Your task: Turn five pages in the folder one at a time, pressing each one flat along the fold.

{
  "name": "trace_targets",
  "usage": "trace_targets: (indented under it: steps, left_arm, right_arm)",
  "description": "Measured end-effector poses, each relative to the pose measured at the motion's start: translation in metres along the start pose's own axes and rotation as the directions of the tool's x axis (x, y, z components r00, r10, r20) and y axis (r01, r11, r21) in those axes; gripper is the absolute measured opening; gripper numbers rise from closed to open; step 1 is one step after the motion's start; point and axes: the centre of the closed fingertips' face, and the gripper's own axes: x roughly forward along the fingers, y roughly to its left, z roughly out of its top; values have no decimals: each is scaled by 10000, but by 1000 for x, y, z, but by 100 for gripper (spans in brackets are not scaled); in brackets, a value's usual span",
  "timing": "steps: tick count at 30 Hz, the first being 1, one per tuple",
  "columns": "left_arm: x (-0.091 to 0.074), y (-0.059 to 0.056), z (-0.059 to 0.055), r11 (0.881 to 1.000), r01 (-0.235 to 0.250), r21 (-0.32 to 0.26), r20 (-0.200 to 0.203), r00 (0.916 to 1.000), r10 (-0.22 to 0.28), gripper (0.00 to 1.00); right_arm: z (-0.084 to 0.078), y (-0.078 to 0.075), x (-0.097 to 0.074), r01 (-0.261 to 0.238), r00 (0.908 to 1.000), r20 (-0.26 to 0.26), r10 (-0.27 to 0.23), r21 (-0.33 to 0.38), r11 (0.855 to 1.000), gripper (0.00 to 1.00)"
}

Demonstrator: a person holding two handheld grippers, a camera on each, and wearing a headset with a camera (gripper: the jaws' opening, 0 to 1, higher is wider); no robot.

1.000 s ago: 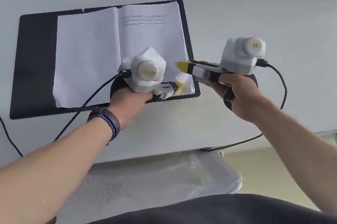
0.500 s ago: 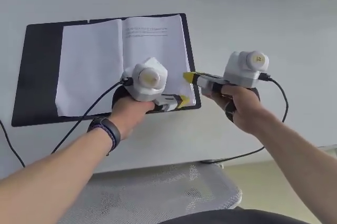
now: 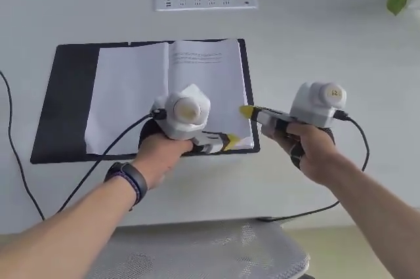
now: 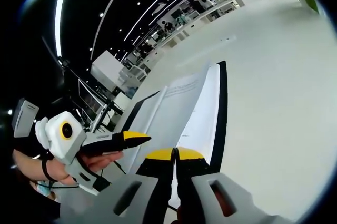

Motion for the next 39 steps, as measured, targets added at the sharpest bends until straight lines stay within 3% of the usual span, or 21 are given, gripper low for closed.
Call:
trace_targets:
  steps: [10,20,33,39]
  left_arm:
    - [-20,17,3,9976,-430,-544,377,9983,451,70]
    - [-48,37,-1,9963,-614,-595,550,9964,647,70]
    - [-91,66,-20,9929,-1088,-485,396,9931,1108,72]
    - [-116,77,-26,9886,-1335,-693,568,9889,1375,72]
  right_arm:
    - [8,7,-2,40,9997,236,-41,64,10000,0]
    - [17,33,4,-205,9990,387,216,-292,9994,0]
    - [31,65,17,-698,9961,493,737,-752,9947,0]
    - [38,85,23,-1107,9910,647,1172,-968,9891,0]
